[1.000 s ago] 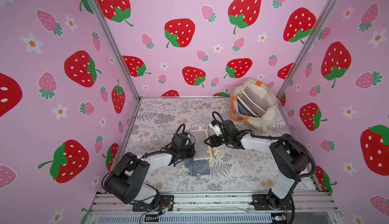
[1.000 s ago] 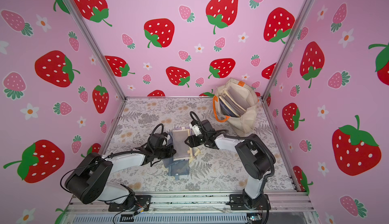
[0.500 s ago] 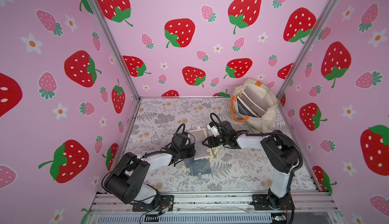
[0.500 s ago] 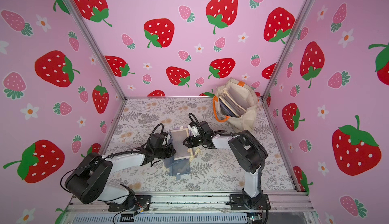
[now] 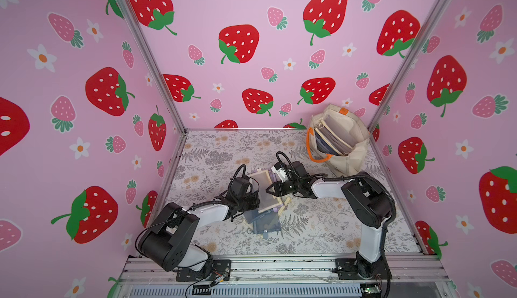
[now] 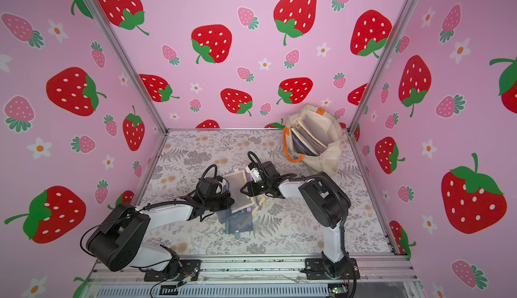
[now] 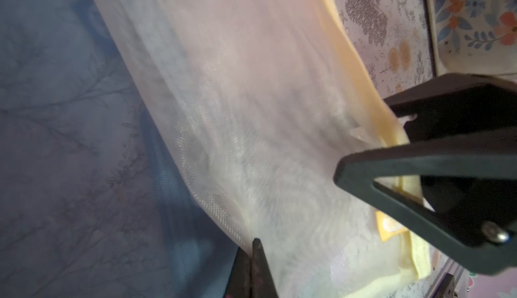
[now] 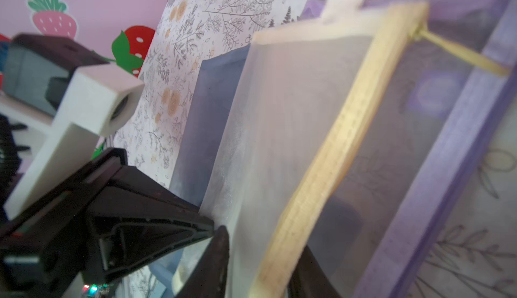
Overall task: Put the pencil pouch into the canvas bag
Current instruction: Pick up the pencil pouch.
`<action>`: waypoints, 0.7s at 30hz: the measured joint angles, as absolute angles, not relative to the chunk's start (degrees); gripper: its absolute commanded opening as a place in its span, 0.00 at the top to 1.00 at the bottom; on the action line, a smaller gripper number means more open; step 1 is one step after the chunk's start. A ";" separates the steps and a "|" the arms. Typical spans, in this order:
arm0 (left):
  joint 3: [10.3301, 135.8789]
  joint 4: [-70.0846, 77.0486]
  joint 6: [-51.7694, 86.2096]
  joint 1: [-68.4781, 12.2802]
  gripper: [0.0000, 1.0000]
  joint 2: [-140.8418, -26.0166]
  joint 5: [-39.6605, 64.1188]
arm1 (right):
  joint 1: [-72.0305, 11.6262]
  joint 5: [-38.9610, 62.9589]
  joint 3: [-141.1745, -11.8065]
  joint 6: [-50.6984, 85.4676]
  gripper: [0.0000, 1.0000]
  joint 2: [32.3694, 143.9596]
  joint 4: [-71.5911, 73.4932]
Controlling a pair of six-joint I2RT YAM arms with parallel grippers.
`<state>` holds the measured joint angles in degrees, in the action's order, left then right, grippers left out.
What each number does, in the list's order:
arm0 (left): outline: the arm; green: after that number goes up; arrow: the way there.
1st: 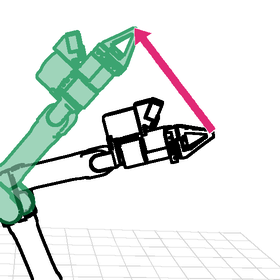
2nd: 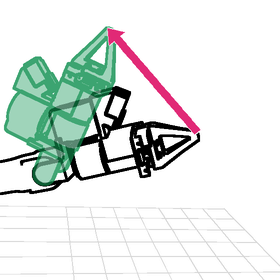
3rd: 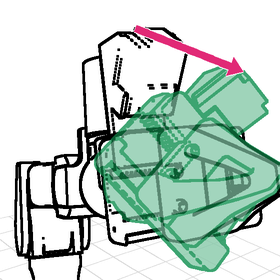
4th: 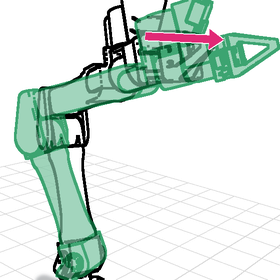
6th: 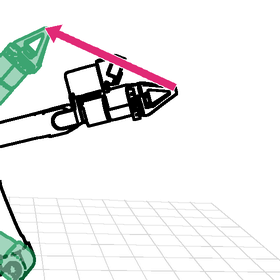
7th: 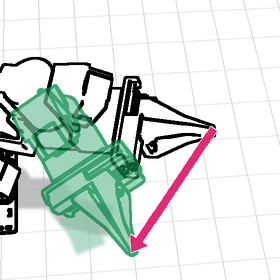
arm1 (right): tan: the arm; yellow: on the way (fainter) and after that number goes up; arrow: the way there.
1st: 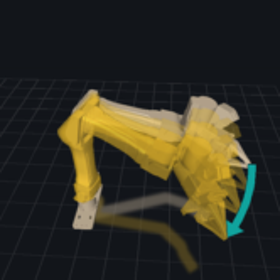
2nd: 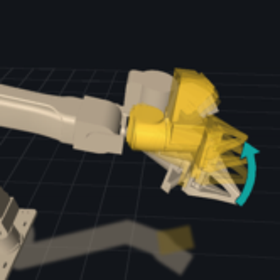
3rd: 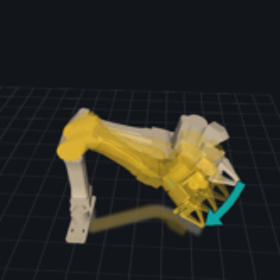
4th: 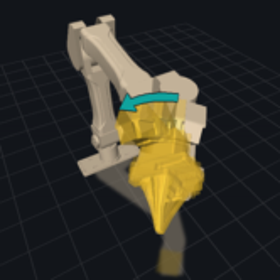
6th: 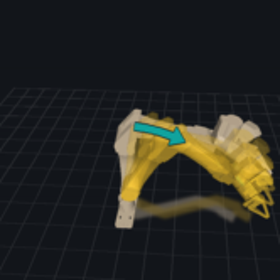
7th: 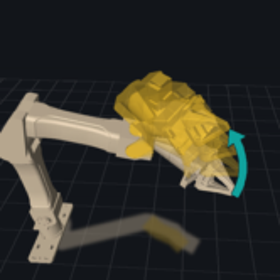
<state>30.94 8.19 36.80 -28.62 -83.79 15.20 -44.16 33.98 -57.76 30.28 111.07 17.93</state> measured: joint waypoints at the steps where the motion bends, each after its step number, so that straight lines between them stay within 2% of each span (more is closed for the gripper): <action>1: 30.89 8.25 36.86 -28.62 1.00 -83.79 15.20 | -44.16 34.00 -57.76 30.15 0.85 111.07 17.89; 3: 30.85 8.32 36.88 -28.62 1.00 -83.61 15.20 | -44.14 33.95 -57.76 30.00 0.89 110.98 17.78; 4: 30.79 8.32 36.88 -28.62 0.96 -83.42 15.18 | -44.14 33.89 -57.76 29.89 0.91 110.83 17.56; 6: 30.63 8.14 36.64 -28.62 0.74 -82.54 15.07 | -44.03 33.80 -57.63 29.36 0.94 109.95 16.93; 11: 30.37 5.87 36.34 -28.64 0.35 -77.58 14.92 | -42.98 32.99 -57.41 24.05 1.00 102.45 10.90; 12: 30.33 5.48 36.32 -28.62 0.31 -76.29 14.87 | -42.74 32.62 -57.89 22.28 1.00 100.05 8.47; 17: 30.26 3.53 36.29 -28.62 0.15 -70.85 14.33 | -41.54 29.30 -63.90 13.32 1.00 90.72 -3.29; 21: 30.26 1.61 35.79 -28.62 0.08 -69.45 13.93 | -40.58 24.10 -71.24 5.52 1.00 86.24 -13.85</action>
<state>30.26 1.61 35.79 -28.62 -69.45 13.93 -40.58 24.10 -71.24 5.52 86.24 -13.85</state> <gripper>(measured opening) 0.901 0.061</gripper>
